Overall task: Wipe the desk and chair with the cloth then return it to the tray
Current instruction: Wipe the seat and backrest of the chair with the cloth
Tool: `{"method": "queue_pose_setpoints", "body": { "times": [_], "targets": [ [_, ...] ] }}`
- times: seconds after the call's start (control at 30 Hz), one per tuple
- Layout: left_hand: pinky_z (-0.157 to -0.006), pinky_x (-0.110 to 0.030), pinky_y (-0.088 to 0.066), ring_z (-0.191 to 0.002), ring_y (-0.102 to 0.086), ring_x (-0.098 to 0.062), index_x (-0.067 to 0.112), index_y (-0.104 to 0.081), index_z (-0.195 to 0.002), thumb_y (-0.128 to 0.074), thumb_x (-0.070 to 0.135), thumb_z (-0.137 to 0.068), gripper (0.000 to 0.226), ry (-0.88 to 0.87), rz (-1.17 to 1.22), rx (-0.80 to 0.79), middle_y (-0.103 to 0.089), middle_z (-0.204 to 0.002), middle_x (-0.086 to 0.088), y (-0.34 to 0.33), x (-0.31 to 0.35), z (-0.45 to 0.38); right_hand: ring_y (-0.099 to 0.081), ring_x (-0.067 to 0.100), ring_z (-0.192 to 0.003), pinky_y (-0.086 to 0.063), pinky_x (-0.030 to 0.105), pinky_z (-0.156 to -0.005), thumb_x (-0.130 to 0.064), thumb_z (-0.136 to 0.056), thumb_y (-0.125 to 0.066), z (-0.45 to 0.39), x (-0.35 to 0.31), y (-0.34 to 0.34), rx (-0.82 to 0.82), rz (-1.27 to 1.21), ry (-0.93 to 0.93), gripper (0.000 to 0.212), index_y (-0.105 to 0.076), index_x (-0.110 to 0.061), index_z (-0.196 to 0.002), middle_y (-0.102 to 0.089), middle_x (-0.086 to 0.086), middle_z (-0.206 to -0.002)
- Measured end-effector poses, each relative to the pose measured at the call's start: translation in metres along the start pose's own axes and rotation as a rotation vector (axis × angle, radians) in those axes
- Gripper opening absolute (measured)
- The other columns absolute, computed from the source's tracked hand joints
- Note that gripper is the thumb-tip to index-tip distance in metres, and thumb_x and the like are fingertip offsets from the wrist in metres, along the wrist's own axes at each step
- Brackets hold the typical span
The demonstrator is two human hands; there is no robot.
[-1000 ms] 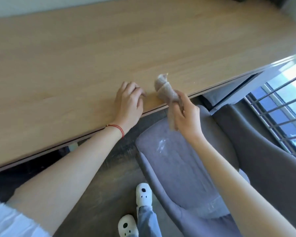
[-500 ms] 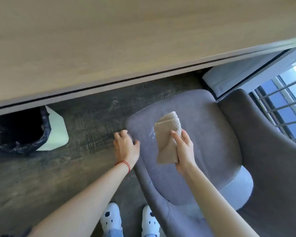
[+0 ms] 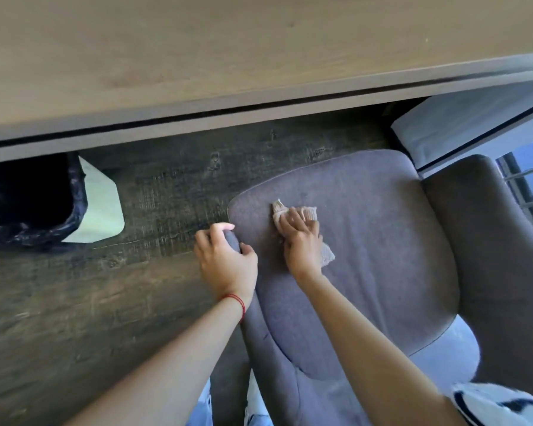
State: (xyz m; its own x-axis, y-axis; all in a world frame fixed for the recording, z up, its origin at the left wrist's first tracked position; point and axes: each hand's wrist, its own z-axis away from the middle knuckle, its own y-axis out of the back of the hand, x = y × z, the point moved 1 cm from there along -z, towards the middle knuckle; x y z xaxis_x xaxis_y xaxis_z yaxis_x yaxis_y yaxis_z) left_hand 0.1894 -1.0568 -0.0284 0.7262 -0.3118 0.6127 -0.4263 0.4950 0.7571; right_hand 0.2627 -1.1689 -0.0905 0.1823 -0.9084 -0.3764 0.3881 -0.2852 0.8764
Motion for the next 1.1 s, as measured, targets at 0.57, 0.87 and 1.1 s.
{"method": "queue_pose_setpoints", "body": {
  "times": [0.57,0.87,1.1],
  "targets": [
    [-0.079,-0.041,-0.044,-0.104,-0.050,-0.033,0.016,-0.058,-0.099,-0.065,0.010,-0.067,0.033,-0.011,0.005,0.028,-0.053,-0.109,-0.012,-0.002,-0.001,0.000,-0.036,0.040,-0.120,-0.039,0.049,-0.100,0.006,-0.087,-0.043,0.024,0.007,-0.024,-0.014,0.041,0.165,0.054,-0.051,-0.021,-0.133,-0.039,0.012,-0.144],
    [-0.075,-0.041,-0.046,-0.105,-0.050,-0.033,0.018,-0.056,-0.098,-0.065,0.011,-0.068,0.033,-0.023,-0.016,0.026,-0.052,-0.109,-0.010,-0.004,-0.004,-0.001,-0.033,0.043,-0.125,-0.039,0.053,-0.101,0.010,-0.081,-0.044,-0.015,0.010,-0.010,0.246,-0.063,-0.138,0.057,-0.055,-0.020,-0.129,-0.037,0.021,-0.142],
    [-0.080,-0.043,-0.046,-0.105,-0.050,-0.035,0.015,-0.058,-0.101,-0.064,0.010,-0.069,0.033,-0.017,-0.003,0.019,-0.053,-0.111,-0.013,-0.003,-0.001,0.001,-0.047,0.038,-0.094,-0.048,0.047,-0.083,0.010,-0.081,-0.046,0.032,0.011,-0.013,0.088,-0.039,0.248,0.054,-0.061,-0.018,-0.125,-0.056,0.017,-0.124]
  ]
}}
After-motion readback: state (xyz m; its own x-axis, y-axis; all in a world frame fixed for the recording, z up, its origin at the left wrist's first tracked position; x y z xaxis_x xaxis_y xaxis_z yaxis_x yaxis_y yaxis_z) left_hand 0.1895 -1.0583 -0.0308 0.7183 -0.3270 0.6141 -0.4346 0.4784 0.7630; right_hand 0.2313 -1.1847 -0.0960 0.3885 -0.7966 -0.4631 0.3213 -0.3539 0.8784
